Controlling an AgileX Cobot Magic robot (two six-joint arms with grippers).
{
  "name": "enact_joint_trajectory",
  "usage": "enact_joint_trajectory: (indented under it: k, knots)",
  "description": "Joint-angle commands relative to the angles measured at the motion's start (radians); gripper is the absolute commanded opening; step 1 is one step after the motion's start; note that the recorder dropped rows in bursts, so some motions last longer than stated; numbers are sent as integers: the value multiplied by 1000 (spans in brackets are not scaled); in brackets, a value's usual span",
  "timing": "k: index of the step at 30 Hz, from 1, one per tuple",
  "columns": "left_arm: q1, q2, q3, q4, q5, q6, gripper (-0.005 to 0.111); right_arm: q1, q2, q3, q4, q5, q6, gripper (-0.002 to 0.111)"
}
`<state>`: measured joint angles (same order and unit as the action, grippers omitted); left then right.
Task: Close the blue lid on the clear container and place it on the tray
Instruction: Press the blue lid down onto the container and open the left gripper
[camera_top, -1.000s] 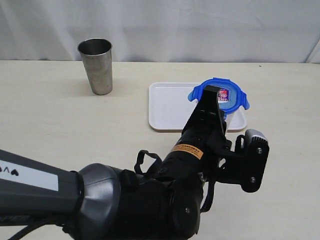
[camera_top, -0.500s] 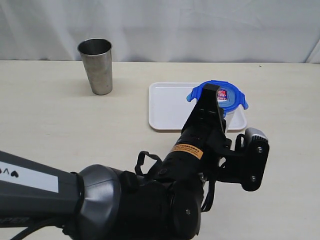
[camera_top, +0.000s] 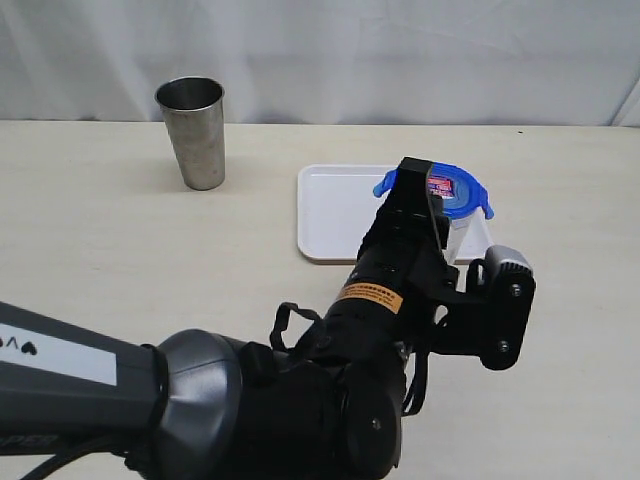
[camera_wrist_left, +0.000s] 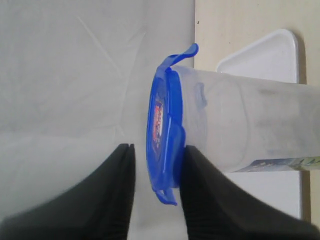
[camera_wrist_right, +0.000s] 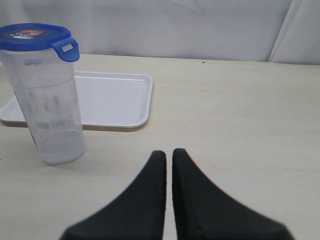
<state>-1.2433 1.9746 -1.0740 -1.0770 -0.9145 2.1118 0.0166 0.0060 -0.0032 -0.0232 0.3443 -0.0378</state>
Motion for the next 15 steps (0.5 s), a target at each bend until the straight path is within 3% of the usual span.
enact_joint_trajectory:
  k: [1, 9, 15]
  knots:
    - [-2, 0, 3, 0, -25, 2, 37, -2, -6, 3, -7, -2, 0, 5]
    - [-2, 0, 3, -15, -1, -37, 51, -2, -6, 3, -7, -2, 0, 5]
    - [-5, 0, 3, -63, -1, -45, 53, -2, -6, 3, -7, -2, 0, 5]
